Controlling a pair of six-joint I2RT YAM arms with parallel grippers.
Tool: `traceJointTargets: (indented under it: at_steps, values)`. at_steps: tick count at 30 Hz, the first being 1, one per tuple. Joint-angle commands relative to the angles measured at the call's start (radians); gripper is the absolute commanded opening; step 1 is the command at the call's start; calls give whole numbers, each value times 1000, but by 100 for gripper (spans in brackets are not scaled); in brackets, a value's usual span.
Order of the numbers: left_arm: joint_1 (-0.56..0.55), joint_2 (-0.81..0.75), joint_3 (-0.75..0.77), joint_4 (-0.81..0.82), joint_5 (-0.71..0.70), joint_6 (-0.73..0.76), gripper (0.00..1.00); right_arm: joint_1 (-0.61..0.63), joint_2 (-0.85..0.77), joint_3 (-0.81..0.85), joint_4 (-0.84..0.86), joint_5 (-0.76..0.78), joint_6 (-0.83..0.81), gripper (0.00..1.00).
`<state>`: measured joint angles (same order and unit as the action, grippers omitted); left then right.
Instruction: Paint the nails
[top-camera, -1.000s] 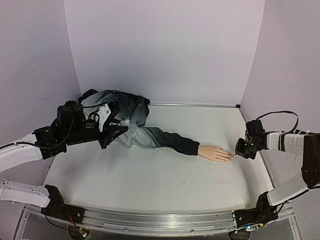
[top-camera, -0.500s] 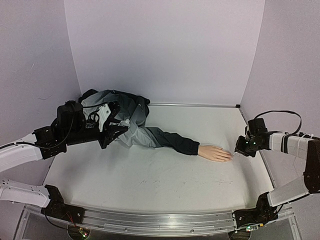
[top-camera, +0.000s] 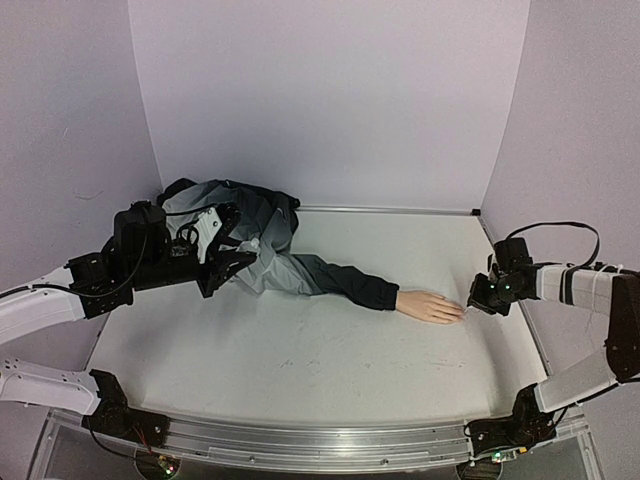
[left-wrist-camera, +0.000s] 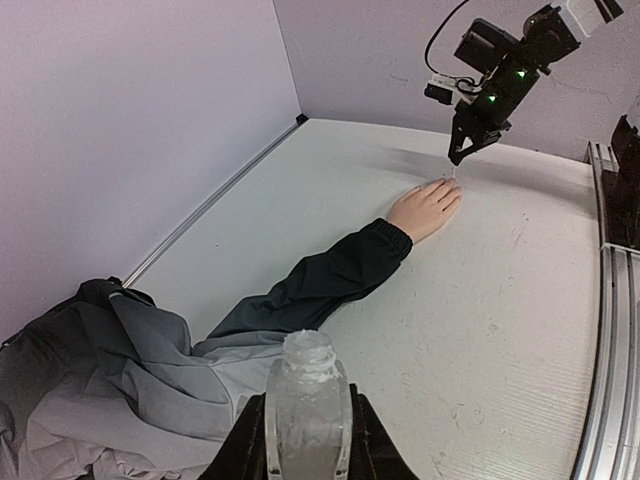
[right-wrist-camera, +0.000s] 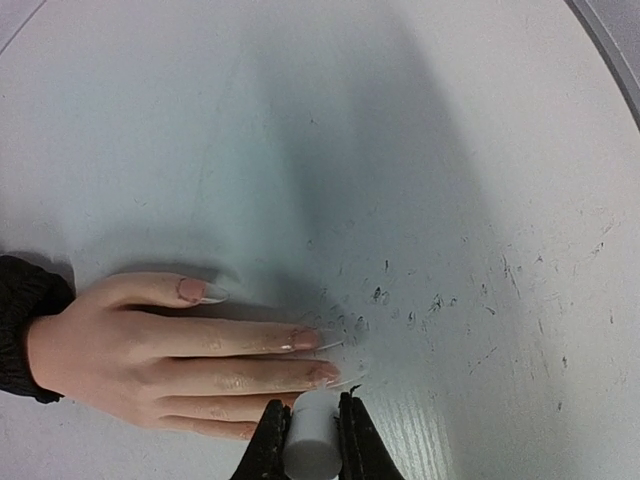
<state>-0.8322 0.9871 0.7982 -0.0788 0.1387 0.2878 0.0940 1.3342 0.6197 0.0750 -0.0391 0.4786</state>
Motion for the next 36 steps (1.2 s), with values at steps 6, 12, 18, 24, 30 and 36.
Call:
traceJointTargets:
  at_steps: [6,12,18,24,30,36]
  values:
    - [0,-19,60,16,16,-8,0,-4,10,28,-22,5,-3,0]
    - [0,-16,60,16,15,-8,0,-5,34,35,-21,-2,-8,0]
    - [0,-14,61,16,15,-9,0,-4,43,41,-20,12,-8,0]
    - [0,-16,61,16,15,-7,0,-4,45,44,-21,39,4,0]
    - [-1,-21,60,16,13,-9,0,-4,46,48,-36,113,29,0]
    - [-1,-22,58,16,10,-5,0,-4,9,38,-56,123,41,0]
